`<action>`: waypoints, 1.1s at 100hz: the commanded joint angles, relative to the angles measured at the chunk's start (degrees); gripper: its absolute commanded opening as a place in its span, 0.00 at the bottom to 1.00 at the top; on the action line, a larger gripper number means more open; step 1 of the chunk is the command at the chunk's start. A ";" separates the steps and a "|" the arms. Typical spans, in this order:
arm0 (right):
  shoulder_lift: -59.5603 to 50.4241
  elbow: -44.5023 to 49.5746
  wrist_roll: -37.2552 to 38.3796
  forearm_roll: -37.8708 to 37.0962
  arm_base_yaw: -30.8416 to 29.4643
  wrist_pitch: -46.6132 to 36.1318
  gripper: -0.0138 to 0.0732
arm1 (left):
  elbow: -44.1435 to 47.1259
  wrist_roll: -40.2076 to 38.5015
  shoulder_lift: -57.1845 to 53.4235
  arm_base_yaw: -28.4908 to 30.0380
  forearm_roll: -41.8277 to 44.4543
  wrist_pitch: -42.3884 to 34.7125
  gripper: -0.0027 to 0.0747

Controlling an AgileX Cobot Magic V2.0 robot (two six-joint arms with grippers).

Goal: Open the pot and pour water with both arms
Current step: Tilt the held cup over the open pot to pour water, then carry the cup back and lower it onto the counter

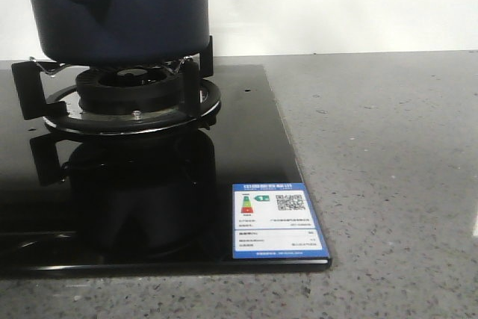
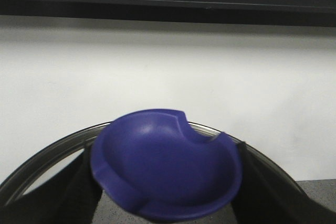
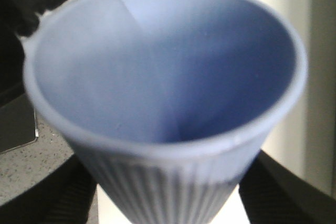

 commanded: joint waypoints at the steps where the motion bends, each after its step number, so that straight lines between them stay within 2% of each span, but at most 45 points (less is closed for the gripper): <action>1: -3.03 -2.17 -1.06 -3.82 0.12 -3.26 0.54 | -2.04 -0.13 -1.76 0.15 -0.17 -0.11 0.55; 24: -3.03 -2.17 -1.06 -12.49 1.90 -3.50 0.54 | -2.04 -0.13 -1.76 0.15 -0.17 -0.01 0.55; 59: -3.03 -2.17 -1.06 -20.54 4.12 -6.15 0.54 | -2.04 -0.13 -1.76 0.15 -0.17 -0.01 0.55; 85: -3.03 -2.17 -1.06 -24.67 4.12 -6.25 0.54 | -2.04 -0.13 -1.76 0.15 -0.17 -0.01 0.55; 110: -3.03 -2.17 -1.06 -25.68 4.12 -6.36 0.54 | -2.04 -0.13 -1.76 0.15 -0.17 -0.01 0.55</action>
